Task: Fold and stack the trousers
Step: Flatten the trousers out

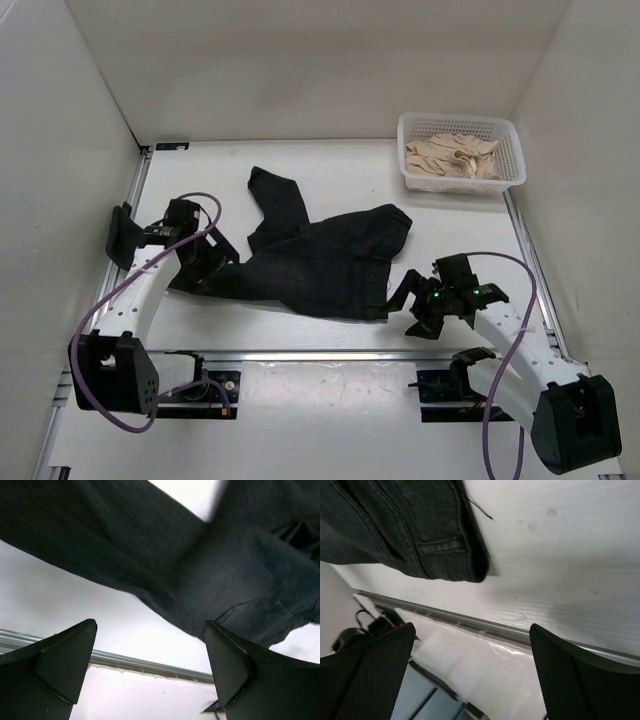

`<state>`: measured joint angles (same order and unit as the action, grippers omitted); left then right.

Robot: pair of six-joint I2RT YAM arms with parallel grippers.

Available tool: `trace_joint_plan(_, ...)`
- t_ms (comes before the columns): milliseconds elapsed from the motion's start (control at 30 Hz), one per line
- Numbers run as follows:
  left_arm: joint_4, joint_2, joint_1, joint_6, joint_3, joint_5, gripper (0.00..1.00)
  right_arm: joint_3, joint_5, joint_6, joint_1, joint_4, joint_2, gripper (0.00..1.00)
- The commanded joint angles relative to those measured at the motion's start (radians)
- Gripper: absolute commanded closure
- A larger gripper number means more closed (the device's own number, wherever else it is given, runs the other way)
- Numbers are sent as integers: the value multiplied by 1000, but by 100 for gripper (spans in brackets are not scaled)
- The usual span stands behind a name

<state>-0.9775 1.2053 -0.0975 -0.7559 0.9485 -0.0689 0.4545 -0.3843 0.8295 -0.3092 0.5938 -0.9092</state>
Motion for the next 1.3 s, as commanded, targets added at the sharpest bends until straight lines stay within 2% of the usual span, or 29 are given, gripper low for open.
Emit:
trace_joint_plan(0, 53, -7, 57, 21, 18, -34, 0, -19, -99, 138, -2, -176, 11, 0)
trace_joint_plan(167, 157, 144, 142, 46, -65, -14, 1, -28, -76, 137, -25, -250, -89, 0)
trace_joint_plan(300, 221, 181, 163, 36, -85, -34, 8, -5, -7, 102, -53, -282, -192, 12)
trace_joint_plan(433, 221, 229, 163, 49, -30, -23, 23, -2, 24, 137, -129, -363, -286, 24)
trace_joint_plan(500, 221, 266, 163, 49, -4, -23, 40, 27, 59, 157, -166, -409, -345, 30)
trace_joint_plan(533, 221, 279, 154, 58, 9, -23, 48, 44, 77, 166, -185, -410, -367, 44)
trace_joint_plan(567, 221, 307, 154, 58, 36, -23, 57, 68, 94, 166, -208, -410, -408, 52)
trace_joint_plan(600, 221, 322, 154, 58, 51, -32, 75, 131, 114, 166, -208, -369, -428, 63)
trace_joint_plan(633, 221, 336, 154, 58, 68, -32, 83, 172, 142, 137, -208, -335, -445, 86)
trace_joint_plan(667, 221, 365, 144, 67, 111, -52, 90, 215, 221, 120, -208, -298, -454, 95)
trace_joint_plan(700, 221, 381, 133, 67, 136, -52, 90, 260, 260, 105, -208, -266, -465, 100)
trace_joint_plan(833, 192, 454, 94, 92, 309, -85, 90, 557, 375, -18, -156, -85, -474, 100)
trace_joint_plan(967, 83, 476, 33, 142, 578, -57, 90, 789, 525, -115, -114, 118, -441, 100)
trace_joint_plan(1100, 0, 419, -21, 178, 693, -32, 89, 793, 636, -168, -10, 267, -236, 100)
trace_joint_plan(1167, 0, 369, -56, 208, 684, -87, 71, 715, 654, -179, 74, 329, -153, 100)
trace_joint_plan(1200, 0, 355, -68, 220, 675, -104, 50, 689, 666, -179, 103, 348, -82, 100)
trace_joint_plan(1267, -10, 332, -80, 230, 645, -114, 28, 635, 686, -155, 189, 402, -27, 100)
